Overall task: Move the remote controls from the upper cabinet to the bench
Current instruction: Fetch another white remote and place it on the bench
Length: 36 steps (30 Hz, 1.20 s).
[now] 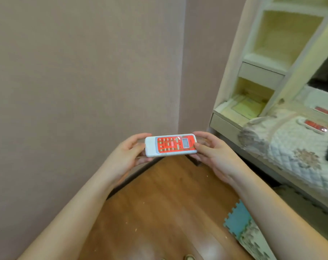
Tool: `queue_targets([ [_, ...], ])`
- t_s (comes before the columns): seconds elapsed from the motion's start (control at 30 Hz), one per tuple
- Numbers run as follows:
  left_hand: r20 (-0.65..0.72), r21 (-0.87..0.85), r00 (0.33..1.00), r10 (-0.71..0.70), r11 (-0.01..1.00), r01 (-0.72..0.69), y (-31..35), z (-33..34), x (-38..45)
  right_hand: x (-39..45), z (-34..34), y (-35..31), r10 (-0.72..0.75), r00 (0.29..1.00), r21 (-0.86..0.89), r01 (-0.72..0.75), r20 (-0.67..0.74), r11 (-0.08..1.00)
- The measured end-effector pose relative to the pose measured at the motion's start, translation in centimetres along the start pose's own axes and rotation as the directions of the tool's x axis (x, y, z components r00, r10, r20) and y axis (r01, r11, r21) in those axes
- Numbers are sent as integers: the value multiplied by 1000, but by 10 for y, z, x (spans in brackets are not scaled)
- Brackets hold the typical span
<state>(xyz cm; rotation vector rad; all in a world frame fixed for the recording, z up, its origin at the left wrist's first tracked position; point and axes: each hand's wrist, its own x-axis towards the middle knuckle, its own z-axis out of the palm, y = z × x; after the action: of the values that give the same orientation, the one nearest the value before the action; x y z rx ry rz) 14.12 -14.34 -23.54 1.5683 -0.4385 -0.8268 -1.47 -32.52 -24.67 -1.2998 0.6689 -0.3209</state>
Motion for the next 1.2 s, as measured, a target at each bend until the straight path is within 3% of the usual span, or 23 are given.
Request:
queue_targets([
  [0.3,277,30,961,-27,999,19,1,59,58,-15,-52,10,11,970,114,18,-243,993],
  [0.57,414,130,908,-55,991,1,-5,163,108,-31,-141,17,48,920,263,61,-389,963],
  [1.2,496,293,848,-184,955,35,-27,404,170,-39,-352,42,159,813,388,88,-560,917],
])
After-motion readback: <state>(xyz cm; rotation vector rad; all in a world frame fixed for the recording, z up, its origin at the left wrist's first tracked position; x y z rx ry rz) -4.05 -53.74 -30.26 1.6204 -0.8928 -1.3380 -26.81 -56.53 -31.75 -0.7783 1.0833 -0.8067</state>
